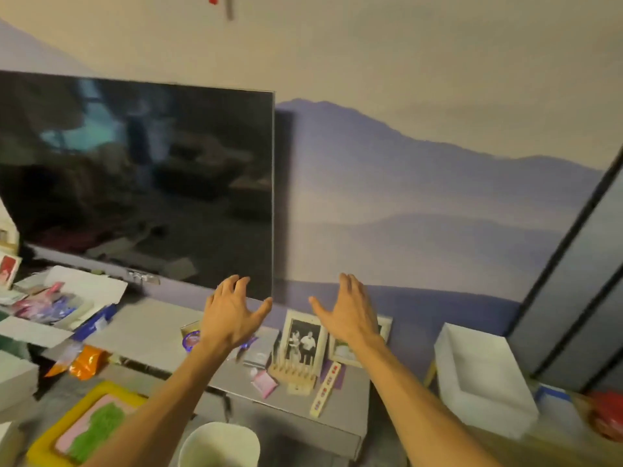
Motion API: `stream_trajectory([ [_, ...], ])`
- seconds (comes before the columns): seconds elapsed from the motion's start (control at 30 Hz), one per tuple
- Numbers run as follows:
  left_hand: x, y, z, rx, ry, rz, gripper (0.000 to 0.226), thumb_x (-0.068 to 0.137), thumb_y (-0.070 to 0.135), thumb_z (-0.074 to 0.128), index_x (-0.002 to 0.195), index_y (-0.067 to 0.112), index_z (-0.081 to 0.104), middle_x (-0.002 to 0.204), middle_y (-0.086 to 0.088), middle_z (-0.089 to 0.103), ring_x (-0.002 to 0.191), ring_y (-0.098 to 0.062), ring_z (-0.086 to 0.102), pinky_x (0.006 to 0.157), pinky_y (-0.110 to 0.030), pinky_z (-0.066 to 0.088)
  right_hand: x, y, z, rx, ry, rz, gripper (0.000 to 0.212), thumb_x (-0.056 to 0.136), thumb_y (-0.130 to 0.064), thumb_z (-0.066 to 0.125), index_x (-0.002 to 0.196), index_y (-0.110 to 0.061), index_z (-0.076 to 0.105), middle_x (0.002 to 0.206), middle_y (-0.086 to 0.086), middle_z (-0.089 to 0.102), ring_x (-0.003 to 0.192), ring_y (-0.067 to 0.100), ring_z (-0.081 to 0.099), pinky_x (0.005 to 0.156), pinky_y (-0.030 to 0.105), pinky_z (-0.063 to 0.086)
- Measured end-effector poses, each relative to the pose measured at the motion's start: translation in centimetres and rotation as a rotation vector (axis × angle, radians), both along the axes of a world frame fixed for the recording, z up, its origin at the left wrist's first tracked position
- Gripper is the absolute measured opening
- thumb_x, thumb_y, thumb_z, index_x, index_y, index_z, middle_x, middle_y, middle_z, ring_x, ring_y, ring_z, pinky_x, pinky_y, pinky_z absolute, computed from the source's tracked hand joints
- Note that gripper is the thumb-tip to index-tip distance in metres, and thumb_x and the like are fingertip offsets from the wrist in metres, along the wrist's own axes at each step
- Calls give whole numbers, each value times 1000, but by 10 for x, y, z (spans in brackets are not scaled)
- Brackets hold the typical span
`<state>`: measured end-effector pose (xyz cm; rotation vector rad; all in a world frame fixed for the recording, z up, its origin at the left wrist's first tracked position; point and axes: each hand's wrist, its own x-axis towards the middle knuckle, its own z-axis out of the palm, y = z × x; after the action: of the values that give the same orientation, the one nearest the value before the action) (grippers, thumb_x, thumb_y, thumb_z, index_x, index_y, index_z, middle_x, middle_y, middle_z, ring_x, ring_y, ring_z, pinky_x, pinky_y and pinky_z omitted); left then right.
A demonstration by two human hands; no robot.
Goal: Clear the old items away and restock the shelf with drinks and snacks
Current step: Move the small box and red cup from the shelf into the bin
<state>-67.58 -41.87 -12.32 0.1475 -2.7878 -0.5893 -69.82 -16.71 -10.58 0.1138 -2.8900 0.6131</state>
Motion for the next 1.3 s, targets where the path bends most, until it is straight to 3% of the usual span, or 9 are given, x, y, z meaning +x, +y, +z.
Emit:
stream_trajectory([
  [0.23, -23, 178, 5, -28, 12, -305, 96, 87, 88, 33, 156, 22, 44, 162, -7, 43, 144, -31, 46, 119, -55, 39, 34, 175, -2, -9, -34, -272, 104, 97, -77, 50, 169, -10, 16, 176, 14, 17, 161, 36, 19, 127, 52, 30],
  [0.43, -37, 336, -3, -18, -17, -483, 91, 88, 86, 34, 155, 25, 45, 160, -5, 44, 140, -32, 50, 116, -53, 44, 60, 326, -9, -17, -30, -493, 95, 98, -73, 48, 166, -11, 25, 172, 12, 29, 156, 35, 31, 124, 50, 36],
  [0.6, -47, 464, -12, -25, -31, -585, 94, 88, 88, 32, 154, 23, 46, 162, -4, 42, 141, -32, 50, 115, -53, 45, 90, 434, -28, -10, -32, -649, 84, 98, -70, 48, 158, -11, 38, 159, 13, 45, 143, 34, 47, 117, 48, 43],
  [0.83, -44, 612, -33, -19, -103, -675, 88, 92, 82, 37, 149, 16, 49, 159, -7, 45, 140, -33, 49, 114, -50, 45, 115, 558, -52, -26, -128, -819, 85, 95, -73, 50, 157, -15, 40, 157, 10, 46, 144, 31, 44, 115, 49, 45],
  [1.13, -98, 751, -89, -28, -251, -755, 82, 95, 80, 42, 154, 24, 44, 156, -3, 47, 137, -29, 52, 113, -50, 48, 77, 673, -103, -114, -132, -906, 86, 92, -75, 57, 154, -19, 36, 149, 4, 48, 134, 25, 50, 113, 46, 46],
  [1.3, -138, 819, -113, -29, -302, -799, 62, 100, 67, 54, 143, 23, 52, 144, -4, 54, 127, -28, 59, 106, -47, 53, 31, 739, -150, -58, -266, -952, 95, 86, -87, 51, 154, -23, 34, 148, 2, 49, 132, 24, 51, 112, 46, 46],
])
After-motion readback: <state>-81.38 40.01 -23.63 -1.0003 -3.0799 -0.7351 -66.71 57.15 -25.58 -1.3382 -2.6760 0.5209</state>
